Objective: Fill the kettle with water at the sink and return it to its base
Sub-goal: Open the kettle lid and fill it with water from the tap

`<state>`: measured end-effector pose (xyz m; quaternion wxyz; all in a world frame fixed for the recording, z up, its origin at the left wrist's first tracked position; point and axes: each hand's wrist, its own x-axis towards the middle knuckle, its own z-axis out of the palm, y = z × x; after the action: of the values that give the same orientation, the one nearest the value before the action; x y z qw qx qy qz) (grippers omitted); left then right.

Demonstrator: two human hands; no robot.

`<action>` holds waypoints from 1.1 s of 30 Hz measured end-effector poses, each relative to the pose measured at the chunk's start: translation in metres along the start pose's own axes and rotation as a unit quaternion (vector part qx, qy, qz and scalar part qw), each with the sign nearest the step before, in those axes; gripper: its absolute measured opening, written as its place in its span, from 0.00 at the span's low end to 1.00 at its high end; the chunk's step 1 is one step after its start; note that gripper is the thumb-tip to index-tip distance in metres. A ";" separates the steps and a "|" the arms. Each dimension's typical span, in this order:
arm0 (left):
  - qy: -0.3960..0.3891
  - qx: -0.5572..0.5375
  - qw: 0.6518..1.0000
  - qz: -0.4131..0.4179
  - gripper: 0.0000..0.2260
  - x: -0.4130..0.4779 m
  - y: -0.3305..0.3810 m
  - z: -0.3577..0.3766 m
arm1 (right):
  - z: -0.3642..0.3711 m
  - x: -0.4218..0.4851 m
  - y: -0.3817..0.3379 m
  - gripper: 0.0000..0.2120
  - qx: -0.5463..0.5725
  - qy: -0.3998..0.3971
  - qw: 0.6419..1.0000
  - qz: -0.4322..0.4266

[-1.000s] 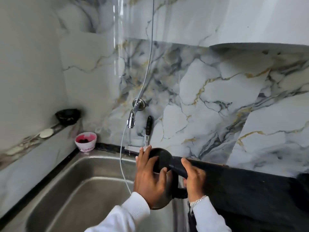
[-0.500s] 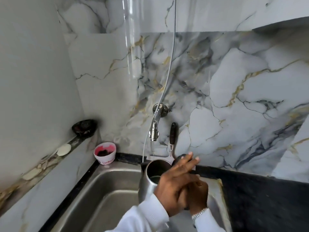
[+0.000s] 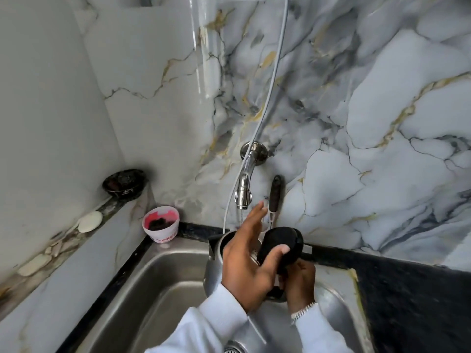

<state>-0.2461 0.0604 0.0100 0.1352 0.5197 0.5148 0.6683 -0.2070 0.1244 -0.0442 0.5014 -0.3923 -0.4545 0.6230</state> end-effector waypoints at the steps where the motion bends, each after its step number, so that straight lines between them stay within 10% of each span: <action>1: 0.021 -0.010 1.000 -0.003 0.24 0.005 -0.001 -0.006 | -0.040 0.003 0.005 0.13 0.019 0.051 0.998 -0.014; 6: 0.122 0.115 0.984 -0.054 0.17 0.050 -0.020 -0.035 | -0.049 0.008 0.020 0.18 -0.040 0.036 0.997 -0.047; 18: -0.055 0.090 0.961 -0.256 0.07 0.124 -0.031 -0.060 | -0.049 0.036 0.021 0.18 -0.031 0.031 0.998 -0.051; 33: -0.122 0.074 0.951 -0.274 0.04 0.140 -0.036 -0.064 | -0.040 0.044 0.022 0.14 -0.027 0.034 0.997 -0.062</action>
<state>-0.3720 0.1414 0.0623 0.3355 0.4448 0.6651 0.4973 -0.1830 0.1725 -0.0777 0.5433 -0.3973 -0.4777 0.5646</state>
